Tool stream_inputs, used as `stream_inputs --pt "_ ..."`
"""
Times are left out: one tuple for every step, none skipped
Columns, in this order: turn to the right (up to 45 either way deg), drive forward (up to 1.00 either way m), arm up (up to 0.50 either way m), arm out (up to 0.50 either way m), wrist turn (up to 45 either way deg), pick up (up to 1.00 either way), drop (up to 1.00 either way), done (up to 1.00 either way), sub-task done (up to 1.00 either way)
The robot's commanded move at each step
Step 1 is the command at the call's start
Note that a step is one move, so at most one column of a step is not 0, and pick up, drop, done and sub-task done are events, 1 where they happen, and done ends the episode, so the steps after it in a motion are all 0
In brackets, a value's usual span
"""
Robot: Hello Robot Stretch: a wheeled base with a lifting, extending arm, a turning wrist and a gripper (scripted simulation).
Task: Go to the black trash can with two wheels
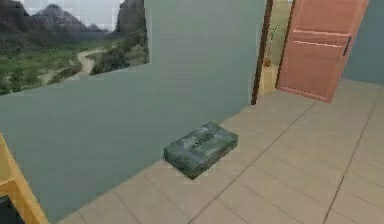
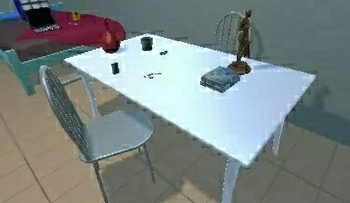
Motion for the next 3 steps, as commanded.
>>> stream_inputs --pt "-45.0 0.0 0.0 0.0 0.0 0.0 0.0 0.0 0.0" --pt "-45.0 0.0 0.0 0.0 0.0 0.0 0.0 0.0 0.0" --pt "-45.0 0.0 0.0 0.0 0.0 0.0 0.0 0.0 0.0"
